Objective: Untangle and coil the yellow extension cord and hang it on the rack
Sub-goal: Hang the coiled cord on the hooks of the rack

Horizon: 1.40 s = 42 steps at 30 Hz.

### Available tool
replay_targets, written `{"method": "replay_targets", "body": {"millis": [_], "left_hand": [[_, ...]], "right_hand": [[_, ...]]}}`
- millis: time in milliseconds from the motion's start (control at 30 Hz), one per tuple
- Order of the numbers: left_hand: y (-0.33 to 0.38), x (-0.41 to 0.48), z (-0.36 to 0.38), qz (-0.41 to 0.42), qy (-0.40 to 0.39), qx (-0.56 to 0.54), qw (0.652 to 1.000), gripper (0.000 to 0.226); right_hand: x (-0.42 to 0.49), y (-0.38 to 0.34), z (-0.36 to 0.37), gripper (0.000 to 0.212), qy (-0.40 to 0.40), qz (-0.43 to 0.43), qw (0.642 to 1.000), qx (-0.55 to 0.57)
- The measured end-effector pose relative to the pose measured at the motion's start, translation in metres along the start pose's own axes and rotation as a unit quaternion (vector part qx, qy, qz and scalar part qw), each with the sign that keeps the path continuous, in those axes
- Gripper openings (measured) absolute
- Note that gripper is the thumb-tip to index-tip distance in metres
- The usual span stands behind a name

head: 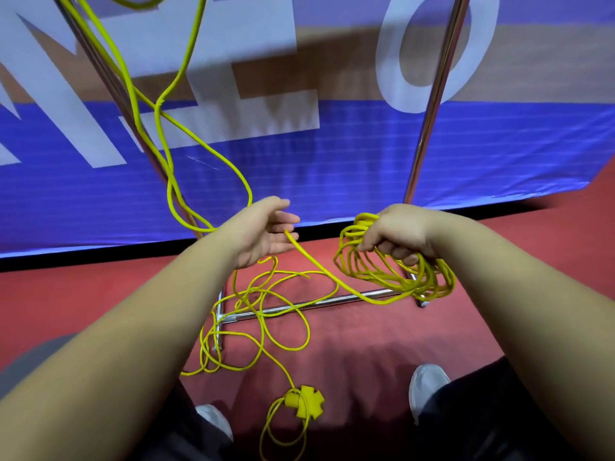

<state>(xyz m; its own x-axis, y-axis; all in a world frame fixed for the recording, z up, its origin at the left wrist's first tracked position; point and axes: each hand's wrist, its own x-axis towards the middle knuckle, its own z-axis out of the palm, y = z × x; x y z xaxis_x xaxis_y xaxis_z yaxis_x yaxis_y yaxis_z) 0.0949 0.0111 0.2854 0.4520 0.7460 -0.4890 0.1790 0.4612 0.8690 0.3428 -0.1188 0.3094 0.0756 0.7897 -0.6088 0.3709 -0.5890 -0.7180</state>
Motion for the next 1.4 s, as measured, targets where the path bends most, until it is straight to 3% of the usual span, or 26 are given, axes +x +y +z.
{"method": "replay_targets", "body": {"millis": [67, 133, 233, 267, 367, 467, 567, 633, 733, 800, 833, 900, 967, 1033, 1200, 1300, 1400], "left_hand": [[-0.007, 0.006, 0.0, 0.015, 0.066, 0.126, 0.99, 0.03], [-0.013, 0.007, 0.001, 0.005, 0.116, 0.256, 0.96, 0.01], [-0.019, -0.003, 0.004, -0.05, 0.137, 0.396, 0.906, 0.007], [-0.022, -0.005, 0.004, -0.061, 0.14, 0.396, 0.906, 0.008], [-0.027, -0.007, 0.004, -0.097, 0.147, 0.257, 0.95, 0.025], [-0.021, -0.009, 0.0, -0.089, 0.149, 0.181, 0.968, 0.019], [-0.014, -0.015, 0.003, -0.057, 0.087, 0.223, 0.969, 0.009], [-0.011, -0.019, 0.005, 0.017, 0.033, 0.36, 0.932, 0.007], [-0.007, -0.028, 0.015, 0.122, 0.015, 0.585, 0.801, 0.007], [-0.01, -0.03, 0.02, 0.173, 0.036, 0.619, 0.765, 0.011], [-0.011, -0.032, 0.022, 0.2, 0.033, 0.603, 0.772, 0.013], [-0.007, -0.037, 0.024, 0.227, 0.0, 0.501, 0.835, 0.017], [0.004, -0.043, 0.026, 0.245, -0.047, 0.325, 0.912, 0.022], [0.014, -0.046, 0.026, 0.249, -0.086, 0.177, 0.948, 0.025], [0.014, -0.043, 0.03, 0.23, -0.083, 0.101, 0.964, 0.018], [0.009, -0.03, 0.029, 0.23, -0.03, 0.111, 0.966, 0.018], [0.008, -0.02, 0.027, 0.268, 0.054, 0.164, 0.948, 0.021]], "right_hand": [[0.0, 0.001, 0.002, 0.027, -0.013, -0.011, 1.0, -0.019], [-0.002, 0.0, 0.006, 0.036, -0.039, -0.021, 0.998, -0.043], [-0.002, -0.003, 0.014, 0.037, -0.054, -0.033, 0.995, -0.079], [-0.002, -0.003, 0.017, 0.036, -0.049, -0.038, 0.994, -0.085], [0.002, -0.003, 0.023, 0.032, -0.015, -0.041, 0.994, -0.102], [0.01, -0.001, 0.022, 0.029, 0.045, -0.024, 0.989, -0.141], [0.015, 0.002, 0.022, 0.029, 0.109, -0.007, 0.98, -0.164], [0.016, 0.003, 0.022, 0.029, 0.147, 0.003, 0.976, -0.16], [0.021, 0.004, 0.022, 0.031, 0.175, 0.016, 0.975, -0.135], [0.027, 0.005, 0.022, 0.031, 0.184, 0.014, 0.978, -0.097], [0.03, 0.005, 0.023, 0.031, 0.184, 0.01, 0.98, -0.07], [0.033, 0.006, 0.025, 0.033, 0.169, -0.006, 0.985, -0.017], [0.033, 0.005, 0.028, 0.036, 0.14, -0.031, 0.989, 0.029], [0.032, 0.002, 0.032, 0.033, 0.095, -0.06, 0.992, 0.06], [0.027, -0.014, 0.048, 0.033, -0.021, -0.107, 0.97, 0.216], [0.025, -0.019, 0.06, 0.034, -0.089, -0.117, 0.95, 0.276], [0.026, -0.021, 0.065, 0.033, -0.095, -0.127, 0.937, 0.312]]}}
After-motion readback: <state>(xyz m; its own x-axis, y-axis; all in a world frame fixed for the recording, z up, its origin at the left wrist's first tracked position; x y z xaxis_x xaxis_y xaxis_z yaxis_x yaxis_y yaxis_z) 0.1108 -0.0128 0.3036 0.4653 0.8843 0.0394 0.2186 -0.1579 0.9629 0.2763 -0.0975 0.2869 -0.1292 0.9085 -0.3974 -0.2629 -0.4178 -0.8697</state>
